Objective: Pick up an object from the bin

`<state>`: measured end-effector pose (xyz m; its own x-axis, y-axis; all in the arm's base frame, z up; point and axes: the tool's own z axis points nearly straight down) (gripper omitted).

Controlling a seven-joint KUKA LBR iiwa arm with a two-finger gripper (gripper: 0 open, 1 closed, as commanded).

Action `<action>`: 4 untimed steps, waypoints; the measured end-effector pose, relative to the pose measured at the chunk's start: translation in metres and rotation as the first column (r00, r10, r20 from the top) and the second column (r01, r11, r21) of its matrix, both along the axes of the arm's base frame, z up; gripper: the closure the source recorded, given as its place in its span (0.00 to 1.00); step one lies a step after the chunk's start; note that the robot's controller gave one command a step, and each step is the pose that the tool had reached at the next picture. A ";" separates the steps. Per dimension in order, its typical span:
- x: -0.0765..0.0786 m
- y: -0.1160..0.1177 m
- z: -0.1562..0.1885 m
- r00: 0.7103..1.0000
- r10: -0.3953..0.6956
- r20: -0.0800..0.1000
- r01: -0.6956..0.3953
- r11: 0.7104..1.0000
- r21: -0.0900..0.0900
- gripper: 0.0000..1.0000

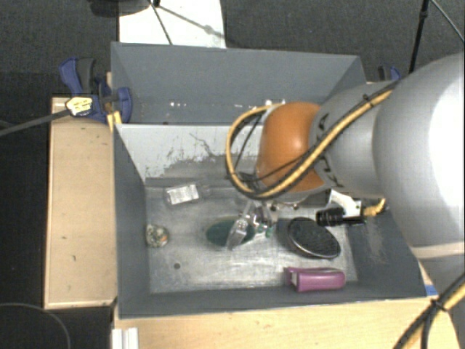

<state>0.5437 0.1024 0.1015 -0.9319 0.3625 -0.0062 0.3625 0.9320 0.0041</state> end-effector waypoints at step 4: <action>0.023 0.008 -0.011 0.989 -0.145 -0.003 0.145 0.989 0.000 1.00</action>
Offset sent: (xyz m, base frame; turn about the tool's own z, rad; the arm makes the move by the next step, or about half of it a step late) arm 0.0009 -0.0109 -0.0315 0.1170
